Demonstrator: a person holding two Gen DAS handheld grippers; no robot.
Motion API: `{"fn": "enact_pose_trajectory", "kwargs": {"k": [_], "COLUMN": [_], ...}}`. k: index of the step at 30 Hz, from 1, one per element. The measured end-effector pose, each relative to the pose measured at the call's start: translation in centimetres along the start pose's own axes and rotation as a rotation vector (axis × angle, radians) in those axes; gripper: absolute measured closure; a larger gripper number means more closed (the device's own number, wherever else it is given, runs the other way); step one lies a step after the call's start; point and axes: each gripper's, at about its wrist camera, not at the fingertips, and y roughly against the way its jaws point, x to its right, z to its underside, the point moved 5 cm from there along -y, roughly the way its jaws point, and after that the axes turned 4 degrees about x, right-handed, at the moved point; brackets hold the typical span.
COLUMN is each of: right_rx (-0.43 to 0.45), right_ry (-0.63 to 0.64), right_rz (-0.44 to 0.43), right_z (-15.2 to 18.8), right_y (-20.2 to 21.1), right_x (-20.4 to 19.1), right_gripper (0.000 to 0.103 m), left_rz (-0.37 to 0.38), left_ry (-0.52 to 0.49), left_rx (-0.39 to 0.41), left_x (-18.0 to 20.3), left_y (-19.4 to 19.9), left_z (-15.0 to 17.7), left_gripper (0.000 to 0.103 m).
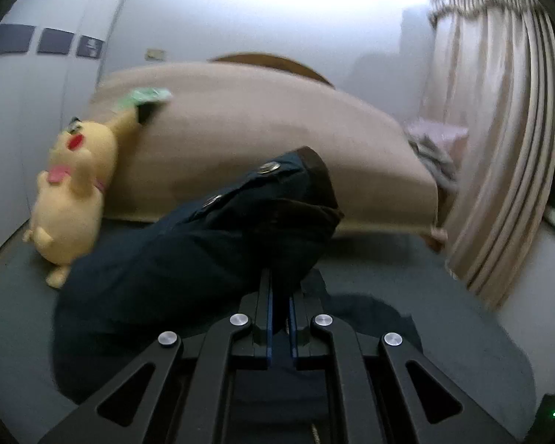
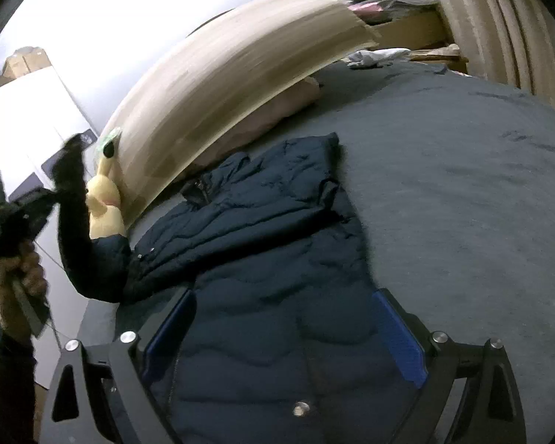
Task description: Fold large clothes
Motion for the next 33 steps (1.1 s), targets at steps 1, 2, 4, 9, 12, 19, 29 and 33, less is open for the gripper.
{"fn": "enact_pose_trajectory", "kwargs": {"k": [1, 2, 4, 9, 12, 19, 29, 33], "right_rx": [0.002, 0.003, 0.004, 0.006, 0.009, 0.009, -0.158, -0.299], "right_ry": [-0.007, -0.014, -0.034, -0.061, -0.063, -0.074, -0.247, -0.389], "right_rz": [0.002, 0.002, 0.001, 0.001, -0.002, -0.01, -0.365, -0.494], "right_z": [0.0, -0.1, -0.1, -0.2, -0.2, -0.6, -3.1, -2.9], "right_y": [0.1, 0.2, 0.3, 0.6, 0.8, 0.9, -4.6, -12.4], "right_x": [0.3, 0.6, 1.3, 2.5, 2.6, 2.6, -6.1, -12.0], "right_gripper": [0.006, 0.006, 0.006, 0.006, 0.006, 0.006, 0.006, 0.006], "left_rz": [0.011, 0.013, 0.016, 0.006, 0.006, 0.103, -0.027, -0.148], "left_ry": [0.003, -0.002, -0.009, 0.001, 0.009, 0.05, 0.246, 0.375], "left_rx": [-0.032, -0.049, -0.1, -0.211, -0.287, -0.261, -0.019, -0.053], "left_x": [0.8, 1.2, 2.1, 2.8, 2.6, 2.9, -9.7, -16.9], "left_y": [-1.0, -1.6, -3.0, -6.1, -7.2, -4.4, 6.1, 8.3], "left_z": [1.0, 1.7, 3.1, 5.3, 6.5, 5.6, 3.7, 8.1], "left_gripper": [0.097, 0.097, 0.097, 0.094, 0.067, 0.028, 0.024, 0.024]}}
